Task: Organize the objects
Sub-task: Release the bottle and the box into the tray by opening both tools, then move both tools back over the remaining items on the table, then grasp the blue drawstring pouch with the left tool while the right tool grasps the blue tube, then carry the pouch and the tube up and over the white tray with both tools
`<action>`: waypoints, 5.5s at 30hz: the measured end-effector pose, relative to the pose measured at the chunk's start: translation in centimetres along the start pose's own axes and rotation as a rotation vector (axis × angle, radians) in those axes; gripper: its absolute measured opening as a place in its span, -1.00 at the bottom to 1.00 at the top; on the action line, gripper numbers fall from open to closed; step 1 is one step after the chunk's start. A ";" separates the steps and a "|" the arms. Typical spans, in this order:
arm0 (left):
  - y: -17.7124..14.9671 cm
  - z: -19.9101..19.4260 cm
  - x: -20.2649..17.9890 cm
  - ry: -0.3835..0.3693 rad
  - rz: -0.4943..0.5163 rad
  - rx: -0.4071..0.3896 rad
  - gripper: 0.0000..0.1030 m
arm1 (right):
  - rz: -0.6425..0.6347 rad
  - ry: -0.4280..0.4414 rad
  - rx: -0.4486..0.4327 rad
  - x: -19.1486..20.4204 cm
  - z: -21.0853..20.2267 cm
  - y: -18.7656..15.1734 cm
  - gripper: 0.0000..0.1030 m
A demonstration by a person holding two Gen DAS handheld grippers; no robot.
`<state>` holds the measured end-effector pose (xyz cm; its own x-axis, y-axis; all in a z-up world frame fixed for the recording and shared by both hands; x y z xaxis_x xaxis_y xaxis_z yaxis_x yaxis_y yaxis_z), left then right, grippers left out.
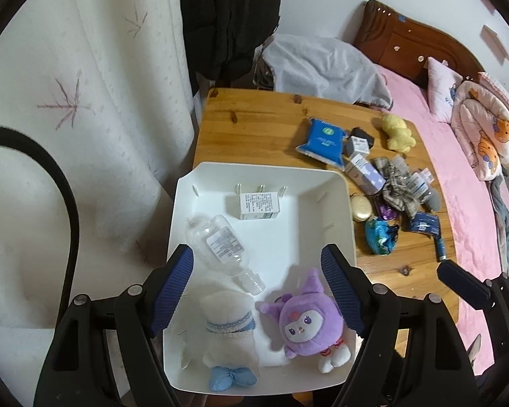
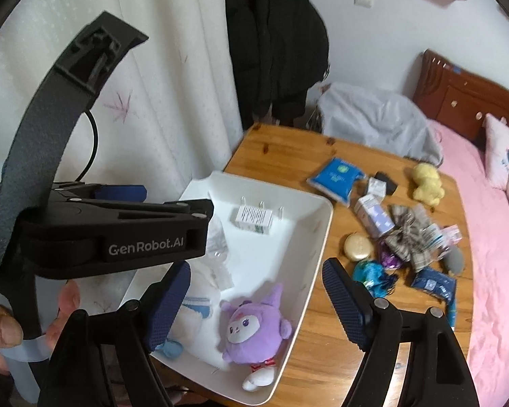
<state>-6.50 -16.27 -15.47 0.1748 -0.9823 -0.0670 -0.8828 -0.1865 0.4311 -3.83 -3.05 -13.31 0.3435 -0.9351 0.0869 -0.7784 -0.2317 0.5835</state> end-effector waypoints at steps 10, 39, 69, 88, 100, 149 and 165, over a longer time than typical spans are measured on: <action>0.6 -2.4 -2.1 -0.025 0.056 -0.058 0.60 | -0.004 -0.082 -0.169 -1.1 -5.0 0.1 0.57; 0.5 -1.8 -18.0 -0.149 0.371 -0.050 0.61 | 0.147 -0.290 -0.205 -16.4 -9.7 -9.9 0.57; -3.2 19.6 -22.7 0.090 0.415 0.396 0.61 | 0.373 -0.153 0.125 -36.6 4.7 -16.7 0.46; -5.1 22.0 -21.6 0.123 0.304 0.464 0.61 | 0.353 -0.158 0.229 -38.4 10.0 -18.1 0.04; -6.7 21.8 -20.7 0.094 0.239 0.477 0.45 | 0.295 -0.189 0.273 -37.6 11.6 -18.5 -0.47; -1.2 2.5 -19.8 -0.223 0.331 0.054 0.12 | 0.380 -0.154 -0.014 -25.3 -5.3 -11.6 -0.64; 2.0 -2.4 -10.5 -0.180 0.185 -0.094 0.12 | 0.179 -0.033 -0.126 -15.5 -6.6 -4.0 -0.64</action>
<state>-9.03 -6.24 -11.73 -0.0728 -0.9883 -0.1344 -0.8466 -0.0100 0.5321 -2.61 14.15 -11.64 0.1870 -0.9670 0.1728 -0.7526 -0.0280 0.6579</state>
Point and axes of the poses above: each gripper's, at about its wrist camera, not at the fingertips, and z roughly the way its jaws point, x to its left, y to its top, the point moved 8 cm from there along z, roughly the way its jaws point, and after that the axes turned 1 degree about y, right-handed, at the moved point
